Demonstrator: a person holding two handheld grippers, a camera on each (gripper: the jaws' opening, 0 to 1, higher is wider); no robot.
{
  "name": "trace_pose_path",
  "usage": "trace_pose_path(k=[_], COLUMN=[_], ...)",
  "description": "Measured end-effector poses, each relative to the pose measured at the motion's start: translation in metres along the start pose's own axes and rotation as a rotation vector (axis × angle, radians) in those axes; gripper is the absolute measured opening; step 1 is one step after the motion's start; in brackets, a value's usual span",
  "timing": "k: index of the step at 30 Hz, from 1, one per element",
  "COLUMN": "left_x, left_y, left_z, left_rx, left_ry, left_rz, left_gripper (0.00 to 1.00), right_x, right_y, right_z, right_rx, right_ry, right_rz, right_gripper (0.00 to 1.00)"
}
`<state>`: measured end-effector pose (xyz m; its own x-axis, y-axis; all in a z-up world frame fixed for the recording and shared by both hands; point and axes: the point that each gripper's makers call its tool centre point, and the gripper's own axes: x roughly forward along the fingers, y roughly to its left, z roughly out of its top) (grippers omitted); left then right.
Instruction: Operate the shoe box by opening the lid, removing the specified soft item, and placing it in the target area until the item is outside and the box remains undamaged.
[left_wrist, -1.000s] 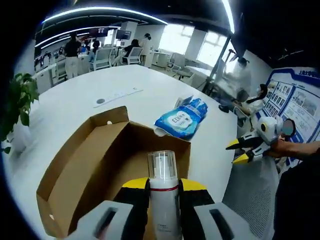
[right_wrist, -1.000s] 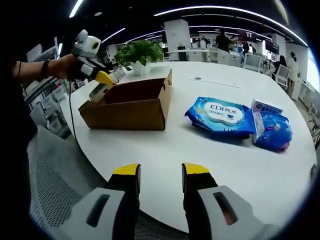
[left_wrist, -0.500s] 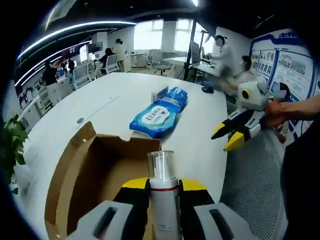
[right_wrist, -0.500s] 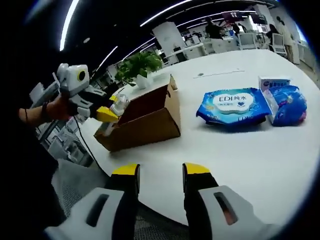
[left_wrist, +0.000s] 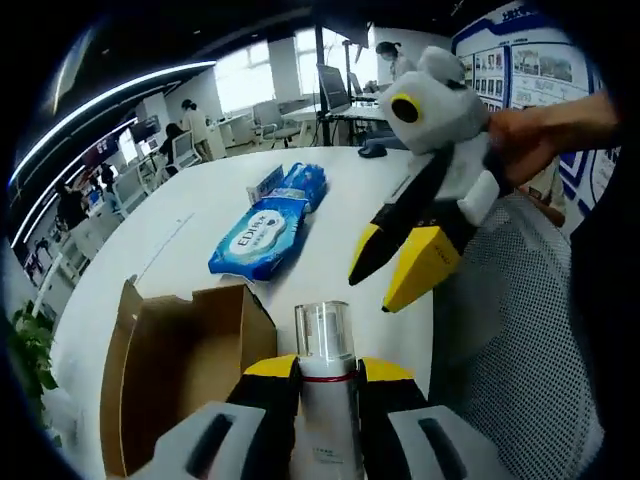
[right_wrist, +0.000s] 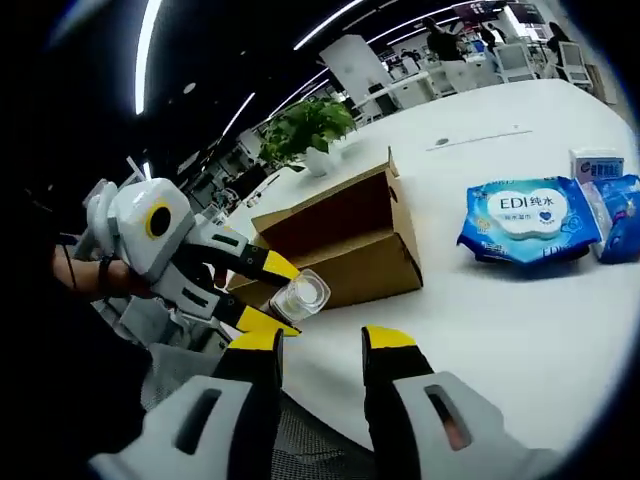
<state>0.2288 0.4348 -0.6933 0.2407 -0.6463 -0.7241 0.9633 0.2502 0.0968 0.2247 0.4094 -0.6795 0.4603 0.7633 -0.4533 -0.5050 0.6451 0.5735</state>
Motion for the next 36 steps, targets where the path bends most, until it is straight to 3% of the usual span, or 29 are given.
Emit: trace_pose_path(k=[8, 17, 24, 30, 33, 36], left_x=[0.007, 0.015, 0.016, 0.017, 0.017, 0.017], left_y=[-0.018, -0.033, -0.031, -0.037, -0.041, -0.041], left_z=[0.001, 0.003, 0.000, 0.000, 0.000, -0.002], left_rx=[0.084, 0.191, 0.135, 0.116, 0.028, -0.009], left_ry=[0.002, 0.015, 0.006, 0.001, -0.020, -0.028], left_rz=[-0.002, -0.001, -0.017, -0.063, -0.116, -0.144], left_gripper=[0.23, 0.23, 0.23, 0.23, 0.23, 0.22], right_x=[0.004, 0.012, 0.008, 0.007, 0.006, 0.004], right_y=[0.006, 0.005, 0.004, 0.007, 0.012, 0.018], right_z=[-0.008, -0.021, -0.018, -0.022, -0.021, -0.022], right_rx=[0.108, 0.240, 0.396, 0.364, 0.256, 0.163], right_ry=[0.030, 0.089, 0.069, 0.105, 0.119, 0.152], right_rz=[0.035, 0.020, 0.024, 0.002, 0.011, 0.018], right_gripper=[0.27, 0.25, 0.19, 0.19, 0.18, 0.18])
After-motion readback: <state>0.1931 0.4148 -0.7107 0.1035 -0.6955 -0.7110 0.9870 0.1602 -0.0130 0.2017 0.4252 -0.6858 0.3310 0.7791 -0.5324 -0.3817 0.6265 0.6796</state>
